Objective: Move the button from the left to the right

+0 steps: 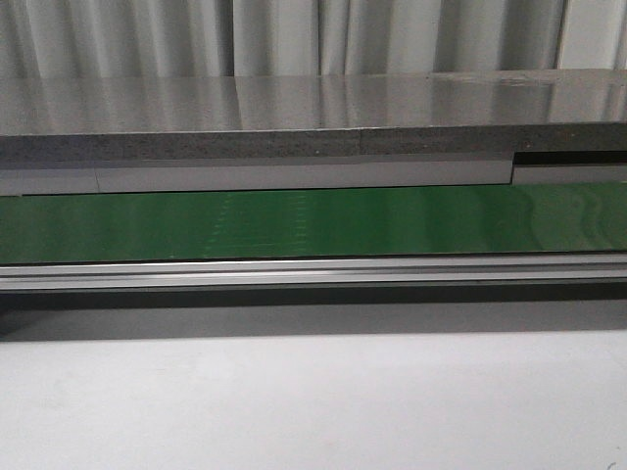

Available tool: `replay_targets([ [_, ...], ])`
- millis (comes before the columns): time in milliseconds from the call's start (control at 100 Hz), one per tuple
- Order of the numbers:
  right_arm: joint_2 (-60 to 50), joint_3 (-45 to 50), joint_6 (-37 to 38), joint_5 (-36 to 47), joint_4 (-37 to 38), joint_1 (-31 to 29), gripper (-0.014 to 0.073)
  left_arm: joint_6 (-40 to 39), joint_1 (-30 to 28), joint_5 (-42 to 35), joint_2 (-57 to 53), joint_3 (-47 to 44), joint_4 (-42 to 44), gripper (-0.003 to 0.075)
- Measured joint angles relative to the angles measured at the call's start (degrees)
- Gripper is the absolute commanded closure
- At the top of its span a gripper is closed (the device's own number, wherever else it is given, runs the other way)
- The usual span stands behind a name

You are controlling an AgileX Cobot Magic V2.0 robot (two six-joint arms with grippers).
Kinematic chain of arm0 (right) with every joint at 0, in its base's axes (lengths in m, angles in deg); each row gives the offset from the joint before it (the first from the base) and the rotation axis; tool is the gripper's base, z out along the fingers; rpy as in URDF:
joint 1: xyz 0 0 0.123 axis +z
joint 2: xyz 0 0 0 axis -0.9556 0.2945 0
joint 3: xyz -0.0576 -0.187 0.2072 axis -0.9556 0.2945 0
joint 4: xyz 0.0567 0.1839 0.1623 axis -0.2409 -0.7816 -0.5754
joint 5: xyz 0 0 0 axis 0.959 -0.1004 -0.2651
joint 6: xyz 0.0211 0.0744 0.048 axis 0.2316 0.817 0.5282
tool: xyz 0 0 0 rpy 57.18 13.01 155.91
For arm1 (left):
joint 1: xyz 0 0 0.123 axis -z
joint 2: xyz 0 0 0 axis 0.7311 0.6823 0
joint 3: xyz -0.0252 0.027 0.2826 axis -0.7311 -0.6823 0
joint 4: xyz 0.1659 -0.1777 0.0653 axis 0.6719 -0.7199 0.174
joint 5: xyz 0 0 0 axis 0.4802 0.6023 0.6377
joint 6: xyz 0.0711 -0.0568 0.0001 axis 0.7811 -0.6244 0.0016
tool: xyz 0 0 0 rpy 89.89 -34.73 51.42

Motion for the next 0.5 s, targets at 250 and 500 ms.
replay_targets([
  [250,0.0,0.0,0.0,0.0,0.0,0.0,0.0661,-0.13,0.0,-0.93,-6.32,-6.39,0.21,0.074],
  [500,0.0,0.0,0.0,0.09,0.0,0.0,0.0661,-0.56,0.0,-12.05,-6.32,-9.13,1.55,0.074],
])
